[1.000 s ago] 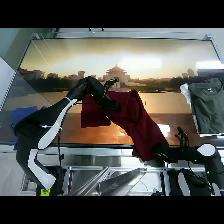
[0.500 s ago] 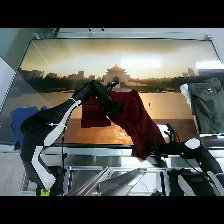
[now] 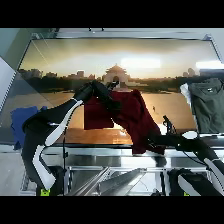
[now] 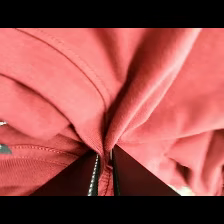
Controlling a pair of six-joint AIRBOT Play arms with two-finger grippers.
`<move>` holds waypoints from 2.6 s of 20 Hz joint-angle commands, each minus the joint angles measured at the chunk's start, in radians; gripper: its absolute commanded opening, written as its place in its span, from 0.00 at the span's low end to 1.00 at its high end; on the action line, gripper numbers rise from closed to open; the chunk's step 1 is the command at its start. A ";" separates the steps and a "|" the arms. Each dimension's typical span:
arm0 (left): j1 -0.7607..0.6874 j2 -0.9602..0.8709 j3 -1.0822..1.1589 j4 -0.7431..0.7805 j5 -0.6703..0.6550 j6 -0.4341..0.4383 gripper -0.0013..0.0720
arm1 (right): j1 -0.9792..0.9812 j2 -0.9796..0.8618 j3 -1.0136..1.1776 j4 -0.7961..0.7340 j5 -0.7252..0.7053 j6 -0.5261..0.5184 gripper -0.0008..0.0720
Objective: Fold the shirts.
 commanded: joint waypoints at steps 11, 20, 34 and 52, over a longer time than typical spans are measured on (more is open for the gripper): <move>0.127 0.005 0.418 -0.014 0.362 -0.114 0.17 | -0.134 0.066 0.309 -0.042 0.273 0.002 0.04; 0.057 0.004 0.031 -0.010 0.348 -0.190 0.98 | -0.146 0.053 0.306 -0.267 0.279 0.069 0.04; -0.006 -0.003 0.003 -0.020 0.063 -0.231 0.98 | -0.146 0.053 0.306 -0.267 0.250 0.054 0.04; -0.021 -0.020 0.003 -0.034 0.056 -0.172 0.98 | -0.146 0.053 0.306 -0.270 0.253 0.053 0.04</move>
